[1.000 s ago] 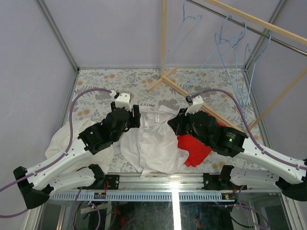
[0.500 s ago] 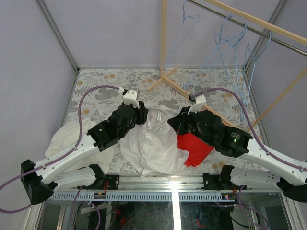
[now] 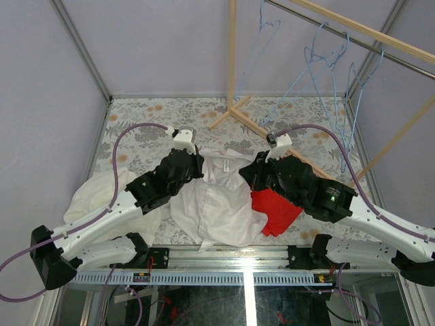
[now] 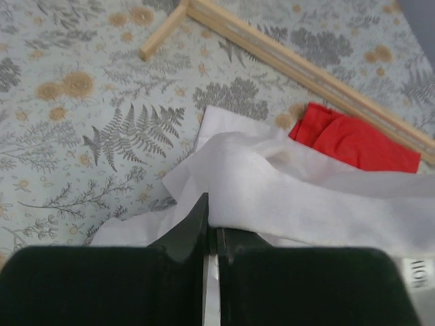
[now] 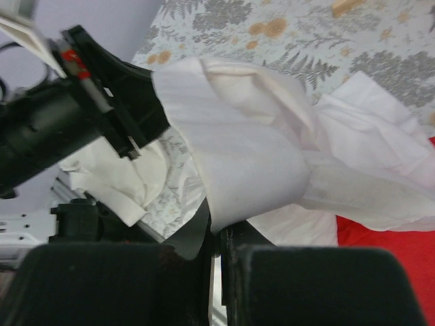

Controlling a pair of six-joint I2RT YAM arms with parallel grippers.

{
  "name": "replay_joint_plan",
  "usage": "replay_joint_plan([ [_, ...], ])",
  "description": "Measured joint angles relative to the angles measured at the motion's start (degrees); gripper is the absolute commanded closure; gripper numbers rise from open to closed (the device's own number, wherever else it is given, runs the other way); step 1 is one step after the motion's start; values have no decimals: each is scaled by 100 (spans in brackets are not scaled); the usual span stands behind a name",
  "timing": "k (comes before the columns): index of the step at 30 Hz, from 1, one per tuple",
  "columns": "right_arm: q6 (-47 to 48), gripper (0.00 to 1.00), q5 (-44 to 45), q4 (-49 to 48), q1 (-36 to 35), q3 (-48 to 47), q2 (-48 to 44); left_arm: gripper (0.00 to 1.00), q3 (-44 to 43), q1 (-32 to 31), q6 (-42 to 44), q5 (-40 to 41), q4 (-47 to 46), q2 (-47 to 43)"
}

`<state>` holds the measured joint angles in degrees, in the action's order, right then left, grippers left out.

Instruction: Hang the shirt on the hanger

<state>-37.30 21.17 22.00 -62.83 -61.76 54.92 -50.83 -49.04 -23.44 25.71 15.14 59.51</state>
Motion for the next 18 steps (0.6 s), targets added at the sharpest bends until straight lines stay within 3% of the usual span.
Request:
replay_joint_plan([
  [2,205,100,142,118,0,-240,155,99,-407,9,-28,129,319,4],
  [5,706,100,350,264,0,-940,490,99,-1718,31,-31,352,970,199],
  [18,3635,100,935,-13,0,-6354,2538,100,-8225,28,671,516,2485,1971],
])
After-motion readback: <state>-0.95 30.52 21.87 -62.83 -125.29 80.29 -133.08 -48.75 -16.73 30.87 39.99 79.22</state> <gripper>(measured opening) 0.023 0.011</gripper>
